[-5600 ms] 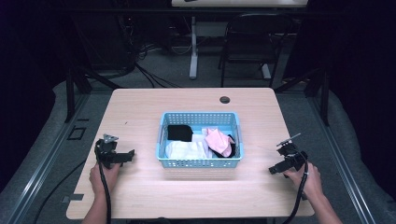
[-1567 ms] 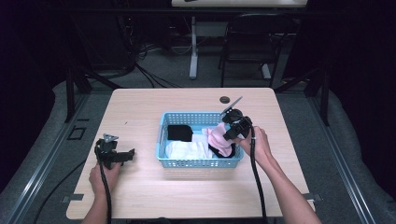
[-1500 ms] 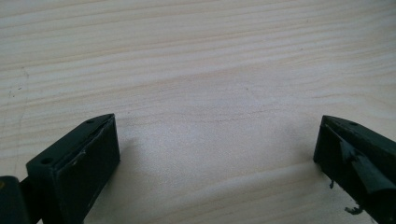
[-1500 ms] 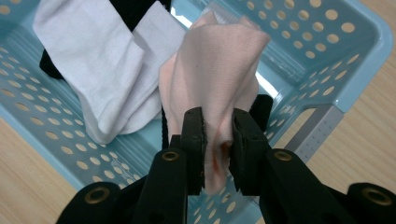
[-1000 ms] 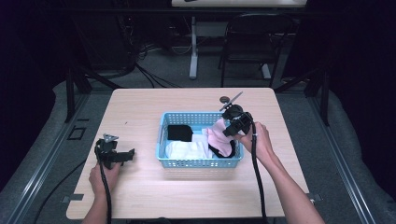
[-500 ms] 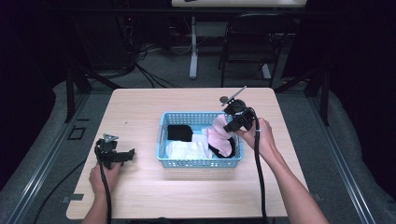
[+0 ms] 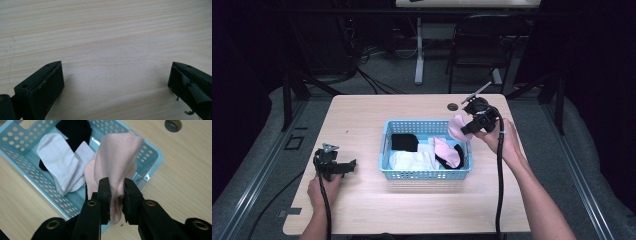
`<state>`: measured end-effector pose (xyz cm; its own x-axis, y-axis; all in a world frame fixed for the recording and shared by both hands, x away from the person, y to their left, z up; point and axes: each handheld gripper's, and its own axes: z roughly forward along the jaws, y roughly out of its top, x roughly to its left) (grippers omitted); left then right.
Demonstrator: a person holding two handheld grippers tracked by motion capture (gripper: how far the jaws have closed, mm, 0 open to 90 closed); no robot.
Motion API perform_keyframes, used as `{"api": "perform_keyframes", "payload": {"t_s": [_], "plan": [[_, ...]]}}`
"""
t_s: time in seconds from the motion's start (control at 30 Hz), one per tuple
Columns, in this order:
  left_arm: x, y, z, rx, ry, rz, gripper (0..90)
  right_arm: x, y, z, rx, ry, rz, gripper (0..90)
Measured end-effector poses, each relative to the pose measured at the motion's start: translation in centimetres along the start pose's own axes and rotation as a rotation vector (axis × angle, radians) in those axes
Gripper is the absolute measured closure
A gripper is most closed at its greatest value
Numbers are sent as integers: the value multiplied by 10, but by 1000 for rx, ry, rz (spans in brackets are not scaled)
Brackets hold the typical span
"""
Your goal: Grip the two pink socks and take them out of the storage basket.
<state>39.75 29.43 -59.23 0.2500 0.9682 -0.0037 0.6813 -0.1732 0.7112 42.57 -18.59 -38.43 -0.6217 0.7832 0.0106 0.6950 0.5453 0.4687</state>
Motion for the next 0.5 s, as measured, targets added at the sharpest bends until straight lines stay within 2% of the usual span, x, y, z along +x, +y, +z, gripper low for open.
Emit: {"api": "perform_keyframes", "payload": {"t_s": [0.23, 0.27, 0.5], "plan": [[0, 0, 0, 0, 0, 0, 2, -13, -4, -19, -12, -16, 25, 776], [0, 0, 0, 0, 0, 0, 2, -19, -6, -23, -11, -21, 36, 775], [0, 0, 0, 0, 0, 0, 2, -35, -15, -33, 7, -39, 66, 774]]}}
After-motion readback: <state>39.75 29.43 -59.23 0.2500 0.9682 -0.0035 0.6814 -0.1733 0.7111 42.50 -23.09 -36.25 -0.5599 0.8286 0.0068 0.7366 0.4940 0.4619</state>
